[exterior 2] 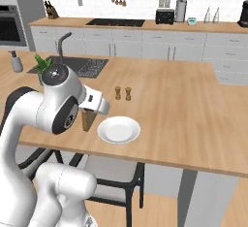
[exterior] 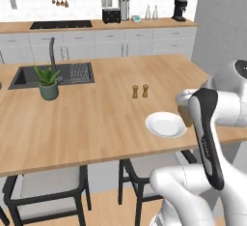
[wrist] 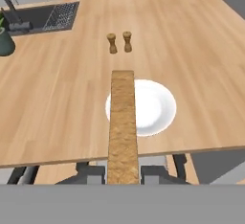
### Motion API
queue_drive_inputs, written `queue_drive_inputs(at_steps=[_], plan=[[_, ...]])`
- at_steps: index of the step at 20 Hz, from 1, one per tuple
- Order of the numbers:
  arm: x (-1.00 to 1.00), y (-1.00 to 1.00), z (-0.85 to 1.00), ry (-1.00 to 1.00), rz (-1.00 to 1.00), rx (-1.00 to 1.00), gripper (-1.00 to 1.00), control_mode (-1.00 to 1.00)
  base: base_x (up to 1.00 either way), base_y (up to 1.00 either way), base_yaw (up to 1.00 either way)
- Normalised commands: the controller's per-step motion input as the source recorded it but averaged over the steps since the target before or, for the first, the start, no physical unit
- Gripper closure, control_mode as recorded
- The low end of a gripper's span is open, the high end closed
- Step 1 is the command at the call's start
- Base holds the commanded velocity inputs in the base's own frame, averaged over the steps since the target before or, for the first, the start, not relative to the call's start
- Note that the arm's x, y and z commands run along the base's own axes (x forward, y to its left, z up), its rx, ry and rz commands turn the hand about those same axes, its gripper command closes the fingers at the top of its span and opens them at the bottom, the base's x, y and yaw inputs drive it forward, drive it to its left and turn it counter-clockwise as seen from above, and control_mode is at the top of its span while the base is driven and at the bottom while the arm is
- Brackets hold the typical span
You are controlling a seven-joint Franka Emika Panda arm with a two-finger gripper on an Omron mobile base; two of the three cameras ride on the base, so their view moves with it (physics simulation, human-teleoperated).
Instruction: Start the toaster. Once the lever pops up, take the bread to the plate on the dining counter.
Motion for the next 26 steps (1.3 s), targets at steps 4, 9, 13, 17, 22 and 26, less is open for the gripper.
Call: queue_drive_inputs(at_steps=[4, 9, 13, 17, 22, 26], plan=[[0.99, 0.07, -0.41, 0.00, 0.00, 0.02, 1.00, -1.00, 0.00, 0.00, 0.00], [0.60, 0.00, -0.18, 0.00, 0.00, 0.06, 1.00, -1.00, 0.00, 0.00, 0.00], [0.09, 0.00, -0.22, 0.04, 0.00, 0.11, 1.00, -1.00, 0.00, 0.00, 0.00], [-0.05, 0.00, -0.19, 0.05, 0.00, 0.14, 1.00, -1.00, 0.00, 0.00, 0.00], [-0.03, 0.00, -0.14, 0.01, -0.01, 0.08, 1.00, -1.00, 0.00, 0.00, 0.00], [0.21, -0.23, 0.00, 0.04, 0.00, 0.04, 1.00, -1.00, 0.00, 0.00, 0.00]])
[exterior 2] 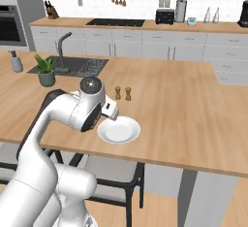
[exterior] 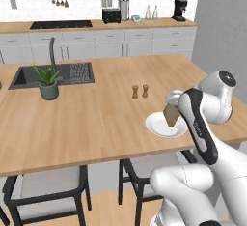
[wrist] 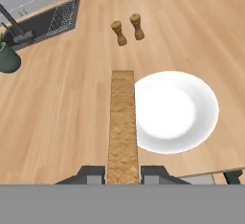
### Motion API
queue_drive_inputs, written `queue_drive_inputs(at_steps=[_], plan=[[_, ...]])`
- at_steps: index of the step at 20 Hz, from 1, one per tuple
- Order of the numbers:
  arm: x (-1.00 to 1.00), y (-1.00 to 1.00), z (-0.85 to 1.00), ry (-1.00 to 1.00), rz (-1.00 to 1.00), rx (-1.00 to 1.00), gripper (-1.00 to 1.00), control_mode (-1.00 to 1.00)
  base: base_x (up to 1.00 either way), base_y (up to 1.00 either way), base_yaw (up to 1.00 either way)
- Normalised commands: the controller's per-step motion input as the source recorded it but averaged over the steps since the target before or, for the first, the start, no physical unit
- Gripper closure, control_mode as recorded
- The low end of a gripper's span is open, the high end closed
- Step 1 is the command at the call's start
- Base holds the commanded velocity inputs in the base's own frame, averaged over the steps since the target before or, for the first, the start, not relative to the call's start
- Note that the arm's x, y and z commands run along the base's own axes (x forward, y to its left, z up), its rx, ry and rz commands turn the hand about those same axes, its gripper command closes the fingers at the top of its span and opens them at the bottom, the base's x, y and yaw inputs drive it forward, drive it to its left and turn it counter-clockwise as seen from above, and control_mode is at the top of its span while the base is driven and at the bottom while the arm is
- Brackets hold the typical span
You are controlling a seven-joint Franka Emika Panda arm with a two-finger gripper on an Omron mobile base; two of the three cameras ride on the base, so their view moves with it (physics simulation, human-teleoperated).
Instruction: Start the toaster. Once the lever pops up, take the bread to the plate on the dining counter.
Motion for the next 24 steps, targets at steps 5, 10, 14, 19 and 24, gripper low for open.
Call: queue_drive_inputs(at_steps=[5, 10, 14, 19, 24], plan=[[0.29, -0.30, -0.11, 0.09, 0.00, 0.01, 1.00, -1.00, 0.00, 0.00, 0.00], [0.04, -0.04, -0.35, 0.15, 0.00, 0.03, 1.00, -1.00, 0.00, 0.00, 0.00], [0.00, 0.00, -0.34, 0.05, 0.00, 0.09, 1.00, -1.00, 0.00, 0.00, 0.00], [0.01, -0.03, -0.18, 0.00, 0.00, 0.12, 1.00, -1.00, 0.00, 0.00, 0.00], [0.22, 0.00, -0.05, -0.02, 0.00, 0.07, 1.00, -1.00, 0.00, 0.00, 0.00]])
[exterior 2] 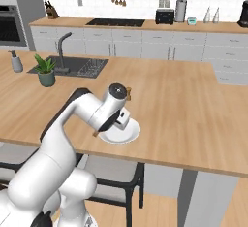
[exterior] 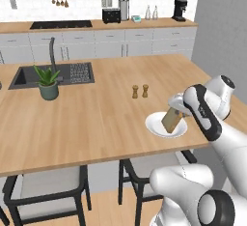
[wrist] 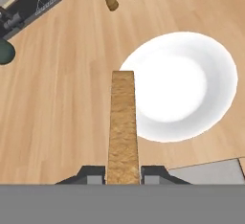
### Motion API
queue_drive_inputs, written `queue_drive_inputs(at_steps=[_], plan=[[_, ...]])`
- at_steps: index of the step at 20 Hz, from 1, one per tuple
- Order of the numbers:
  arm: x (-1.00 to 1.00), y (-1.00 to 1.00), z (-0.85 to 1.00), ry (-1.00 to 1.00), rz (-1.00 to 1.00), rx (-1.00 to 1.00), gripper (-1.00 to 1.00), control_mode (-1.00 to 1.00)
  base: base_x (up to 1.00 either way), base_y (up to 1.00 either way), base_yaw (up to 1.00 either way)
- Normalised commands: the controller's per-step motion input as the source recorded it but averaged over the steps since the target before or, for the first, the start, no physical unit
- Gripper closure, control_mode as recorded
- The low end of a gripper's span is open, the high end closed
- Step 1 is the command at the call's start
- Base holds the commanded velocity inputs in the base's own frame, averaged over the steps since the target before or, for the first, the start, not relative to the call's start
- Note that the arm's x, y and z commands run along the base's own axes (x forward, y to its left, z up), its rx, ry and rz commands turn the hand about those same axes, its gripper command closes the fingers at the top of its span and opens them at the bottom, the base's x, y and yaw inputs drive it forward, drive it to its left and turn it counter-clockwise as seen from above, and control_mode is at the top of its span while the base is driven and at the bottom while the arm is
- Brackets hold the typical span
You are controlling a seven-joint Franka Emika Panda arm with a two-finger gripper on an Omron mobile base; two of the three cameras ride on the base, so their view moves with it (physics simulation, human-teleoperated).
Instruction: Start the toaster. Once the lever pops up, take the bread to the plate on the dining counter.
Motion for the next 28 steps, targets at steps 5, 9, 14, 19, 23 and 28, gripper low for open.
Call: queue_drive_inputs(at_steps=[5, 9, 14, 19, 23, 28], plan=[[0.30, -0.03, -0.24, 0.00, 0.00, 0.03, 1.00, -1.00, 0.00, 0.00, 0.00], [0.21, -0.15, -0.27, 0.00, 0.00, 0.02, 1.00, -1.00, 0.00, 0.00, 0.00], [0.31, -0.23, -0.08, 0.00, 0.02, 0.01, 1.00, -1.00, 0.00, 0.00, 0.00], [0.21, -0.06, -0.13, 0.00, 0.05, 0.00, 1.00, -1.00, 0.00, 0.00, 0.00], [0.01, 0.00, -0.17, 0.00, 0.05, 0.02, 1.00, -1.00, 0.00, 0.00, 0.00], [0.02, 0.00, -0.14, 0.00, 0.04, 0.04, 1.00, -1.00, 0.00, 0.00, 0.00]])
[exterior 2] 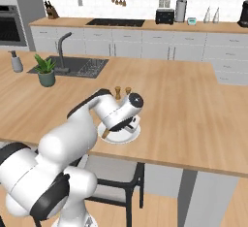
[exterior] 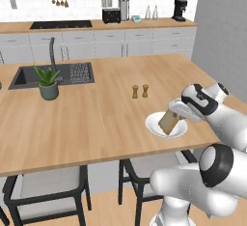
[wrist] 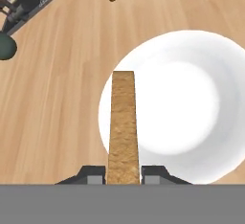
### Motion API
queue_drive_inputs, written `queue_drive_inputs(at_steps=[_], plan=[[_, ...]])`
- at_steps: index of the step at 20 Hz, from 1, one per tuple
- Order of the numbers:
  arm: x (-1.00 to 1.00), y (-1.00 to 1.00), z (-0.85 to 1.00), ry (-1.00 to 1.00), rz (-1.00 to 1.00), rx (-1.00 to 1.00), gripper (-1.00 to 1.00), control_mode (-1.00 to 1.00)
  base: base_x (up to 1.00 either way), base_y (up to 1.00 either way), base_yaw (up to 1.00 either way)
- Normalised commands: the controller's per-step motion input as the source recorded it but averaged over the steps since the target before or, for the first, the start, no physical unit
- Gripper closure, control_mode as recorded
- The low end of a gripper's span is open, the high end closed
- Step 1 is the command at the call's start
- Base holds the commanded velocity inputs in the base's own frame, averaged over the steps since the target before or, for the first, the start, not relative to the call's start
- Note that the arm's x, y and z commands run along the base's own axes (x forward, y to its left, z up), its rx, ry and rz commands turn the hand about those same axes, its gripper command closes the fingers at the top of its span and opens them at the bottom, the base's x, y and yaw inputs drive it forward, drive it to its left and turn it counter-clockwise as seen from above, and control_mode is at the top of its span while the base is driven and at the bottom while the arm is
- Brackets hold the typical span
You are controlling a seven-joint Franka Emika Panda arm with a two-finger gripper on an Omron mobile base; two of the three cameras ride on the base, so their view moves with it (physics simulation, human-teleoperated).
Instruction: Start the toaster. Once the lever pops up, take the bread to the plate on the dining counter.
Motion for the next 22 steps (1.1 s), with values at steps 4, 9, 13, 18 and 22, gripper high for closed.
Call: queue_drive_inputs(at_steps=[4, 9, 13, 18, 22], plan=[[0.16, 0.00, -0.11, 0.00, 0.03, 0.04, 1.00, -1.00, 0.00, 0.00, 0.00], [0.38, 0.00, -0.09, 0.00, 0.02, 0.02, 1.00, -1.00, 0.00, 0.00, 0.00], [0.49, 0.00, -0.18, 0.00, 0.02, 0.02, 1.00, -1.00, 0.00, 0.00, 0.00], [0.16, 0.00, -0.28, 0.00, 0.02, 0.02, 1.00, -1.00, 0.00, 0.00, 0.00], [0.00, 0.00, -0.17, 0.00, 0.01, 0.02, 1.00, -1.00, 0.00, 0.00, 0.00]])
